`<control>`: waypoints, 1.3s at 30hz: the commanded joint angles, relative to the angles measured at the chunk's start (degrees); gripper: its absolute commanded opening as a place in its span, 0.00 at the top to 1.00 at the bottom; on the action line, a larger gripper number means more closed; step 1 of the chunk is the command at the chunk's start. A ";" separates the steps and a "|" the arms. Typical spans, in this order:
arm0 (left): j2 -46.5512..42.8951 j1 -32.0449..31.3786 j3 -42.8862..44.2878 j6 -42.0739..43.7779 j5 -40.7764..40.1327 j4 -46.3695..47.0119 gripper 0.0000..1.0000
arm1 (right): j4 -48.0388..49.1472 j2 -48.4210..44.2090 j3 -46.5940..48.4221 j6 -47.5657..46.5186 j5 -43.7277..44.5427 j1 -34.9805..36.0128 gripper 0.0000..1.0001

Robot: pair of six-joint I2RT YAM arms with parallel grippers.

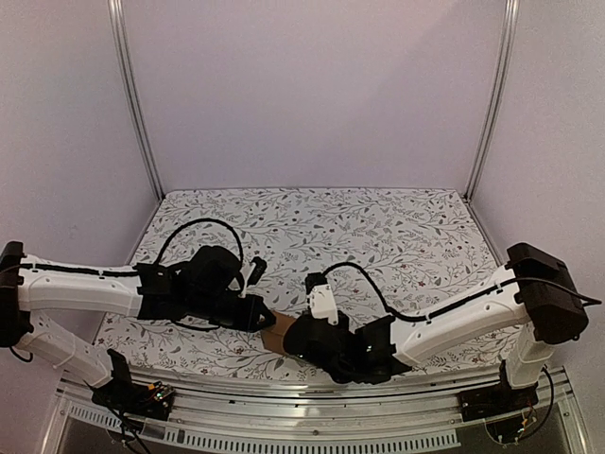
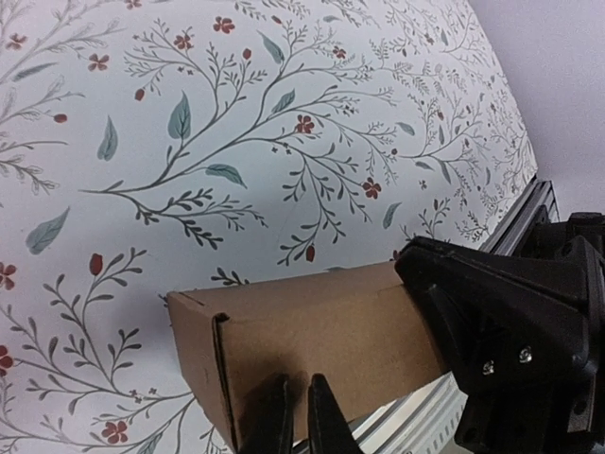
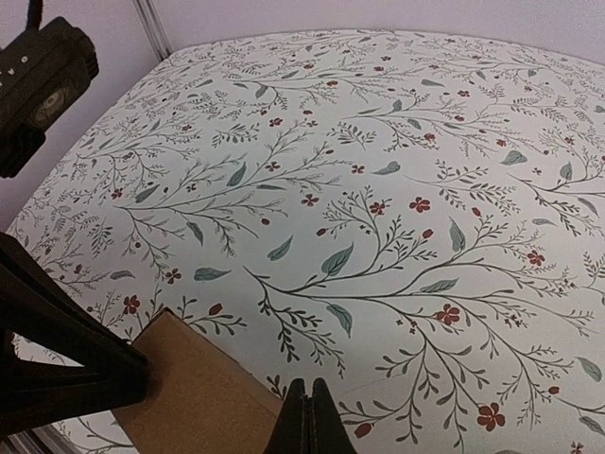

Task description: Fold the paper box

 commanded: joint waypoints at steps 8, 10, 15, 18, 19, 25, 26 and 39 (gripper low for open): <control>3.48 0.42 -4.23 -0.49 -0.79 -5.10 0.93 | -14.14 -17.31 -4.56 -6.60 -16.44 -3.98 1.00; 3.35 0.47 -4.43 -0.51 -0.47 -4.41 0.93 | -18.06 -20.40 -4.42 -7.78 -18.12 -4.46 1.00; 3.57 0.43 -4.22 -0.09 0.04 -3.58 0.93 | -23.39 -27.64 -5.78 -9.03 -26.75 -5.98 1.00; 3.90 0.42 -3.73 0.31 0.28 -3.61 0.93 | -23.95 -30.98 -7.99 -7.91 -31.73 -7.40 1.00; 4.01 0.47 -3.60 0.44 0.38 -3.59 0.93 | -24.04 -31.65 -8.68 -7.64 -32.79 -7.56 1.00; 3.95 0.47 -3.22 0.68 0.55 -3.90 0.93 | -23.75 -31.93 -11.77 -5.21 -35.99 -7.74 1.00; 3.96 0.44 -3.22 0.72 0.61 -3.96 0.93 | -23.30 -31.30 -12.36 -4.78 -36.46 -7.70 1.00; 4.37 0.43 -2.92 0.43 0.71 -3.88 0.94 | -22.56 -24.82 -18.17 -0.99 -37.96 -7.71 1.00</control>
